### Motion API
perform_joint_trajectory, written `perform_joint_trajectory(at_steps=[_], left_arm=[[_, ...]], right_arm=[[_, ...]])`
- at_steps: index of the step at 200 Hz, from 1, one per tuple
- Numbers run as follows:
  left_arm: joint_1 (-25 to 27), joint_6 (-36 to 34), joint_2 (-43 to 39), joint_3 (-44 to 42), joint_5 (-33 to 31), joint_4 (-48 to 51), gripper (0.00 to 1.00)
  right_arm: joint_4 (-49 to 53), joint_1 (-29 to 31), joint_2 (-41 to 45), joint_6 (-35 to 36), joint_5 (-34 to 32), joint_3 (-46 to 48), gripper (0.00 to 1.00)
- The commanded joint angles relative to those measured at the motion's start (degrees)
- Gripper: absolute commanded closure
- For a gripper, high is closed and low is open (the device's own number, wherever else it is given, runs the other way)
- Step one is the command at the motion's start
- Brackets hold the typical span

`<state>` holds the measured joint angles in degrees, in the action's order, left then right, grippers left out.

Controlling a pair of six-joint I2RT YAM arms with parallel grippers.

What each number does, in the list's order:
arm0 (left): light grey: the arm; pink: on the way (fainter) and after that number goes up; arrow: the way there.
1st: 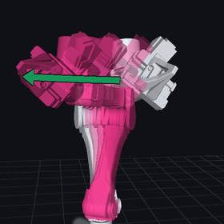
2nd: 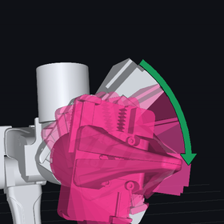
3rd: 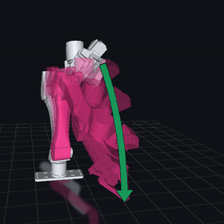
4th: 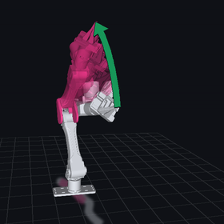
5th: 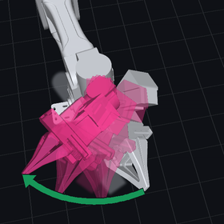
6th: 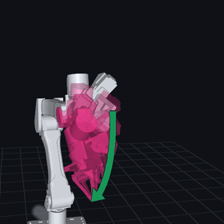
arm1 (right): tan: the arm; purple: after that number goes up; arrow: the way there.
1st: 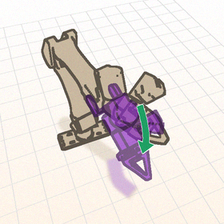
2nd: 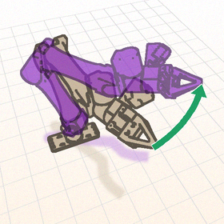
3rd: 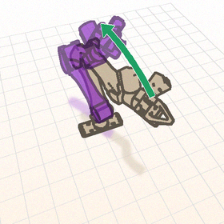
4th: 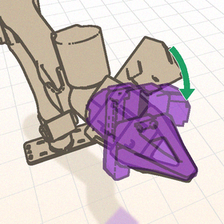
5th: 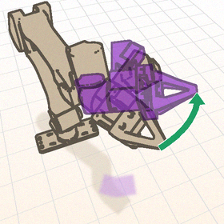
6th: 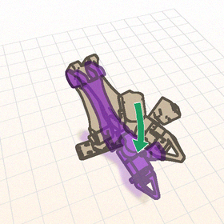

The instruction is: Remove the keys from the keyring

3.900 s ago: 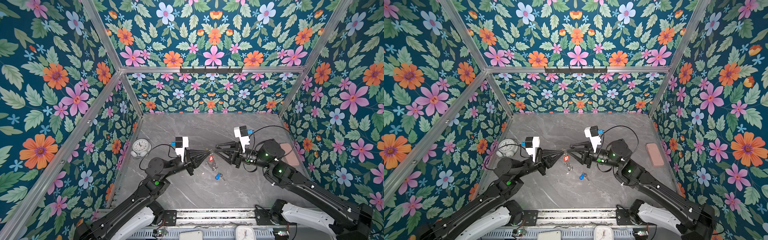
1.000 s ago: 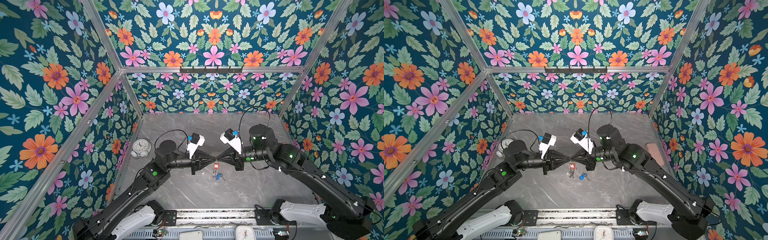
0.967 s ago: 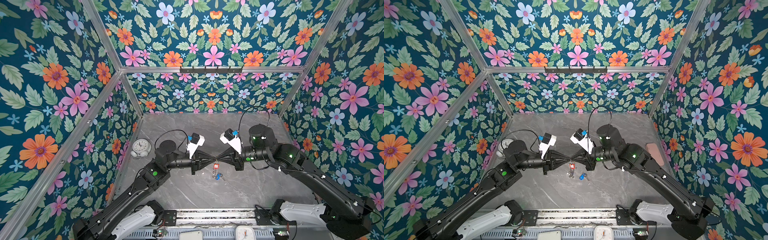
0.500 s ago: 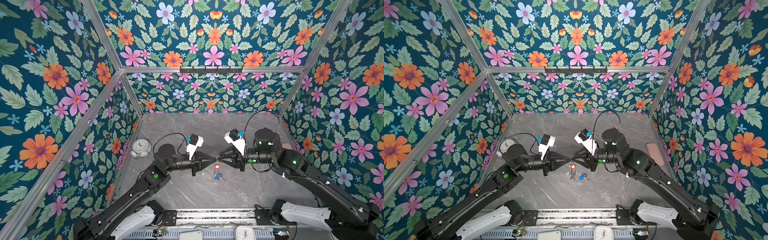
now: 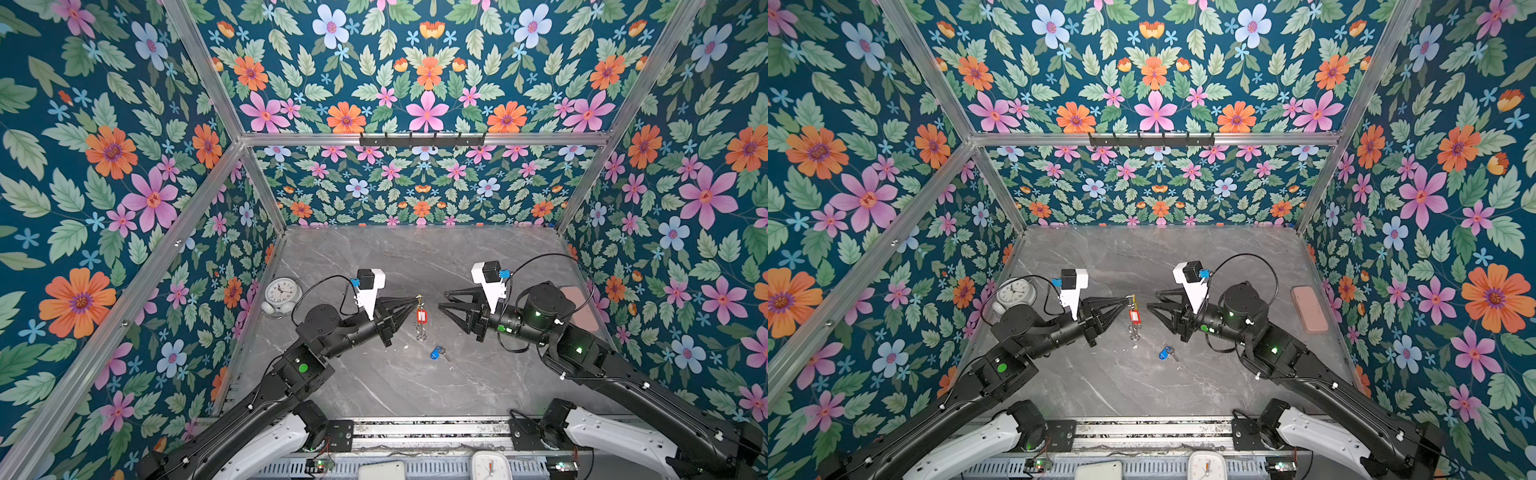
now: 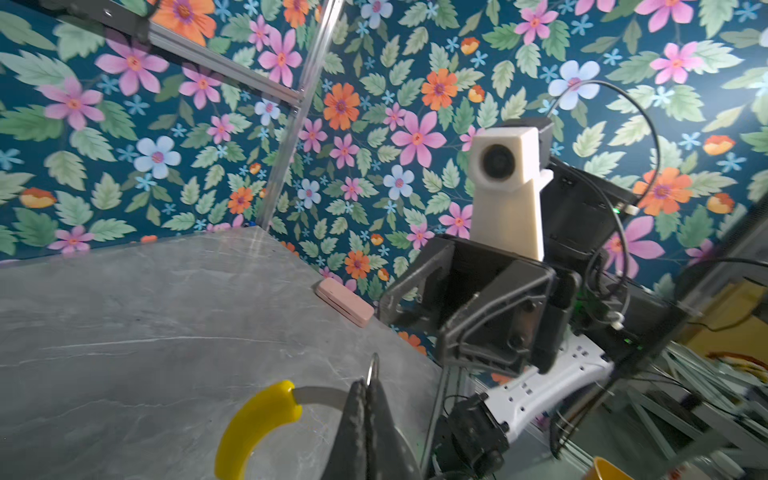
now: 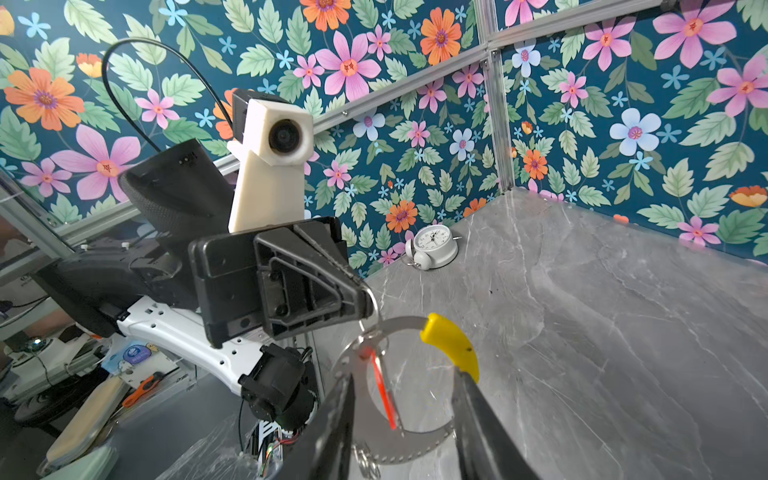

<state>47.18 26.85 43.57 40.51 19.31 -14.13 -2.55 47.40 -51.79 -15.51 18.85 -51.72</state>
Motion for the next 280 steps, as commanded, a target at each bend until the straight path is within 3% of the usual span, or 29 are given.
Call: perform_joint_trajectory(at_steps=[1, 67, 195, 232, 280], left_arm=[[0.29, -1.79, 0.92, 0.30, -8.80, -2.18, 1.00], [1.95, -4.05, 2.56, 0.39, -19.41, -1.86, 1.00], [3.10, -6.50, 1.60, -1.08, -20.74, -2.21, 1.00], [3.10, -6.90, 1.26, -1.72, -17.98, -2.78, 1.00], [3.12, -6.56, -1.73, -5.76, -7.87, -9.92, 1.00]], right_arm=[[-5.71, 0.06, -0.08, -2.21, -1.72, 0.82, 0.59], [-6.48, 0.04, 0.49, -3.30, -3.73, 3.60, 0.59], [-6.86, 0.07, -2.17, -3.04, -3.70, 3.76, 0.59], [-4.07, -0.85, -4.66, -1.03, 8.65, -0.46, 0.58], [-17.30, -7.80, -7.86, -10.14, 25.30, 0.96, 0.56]])
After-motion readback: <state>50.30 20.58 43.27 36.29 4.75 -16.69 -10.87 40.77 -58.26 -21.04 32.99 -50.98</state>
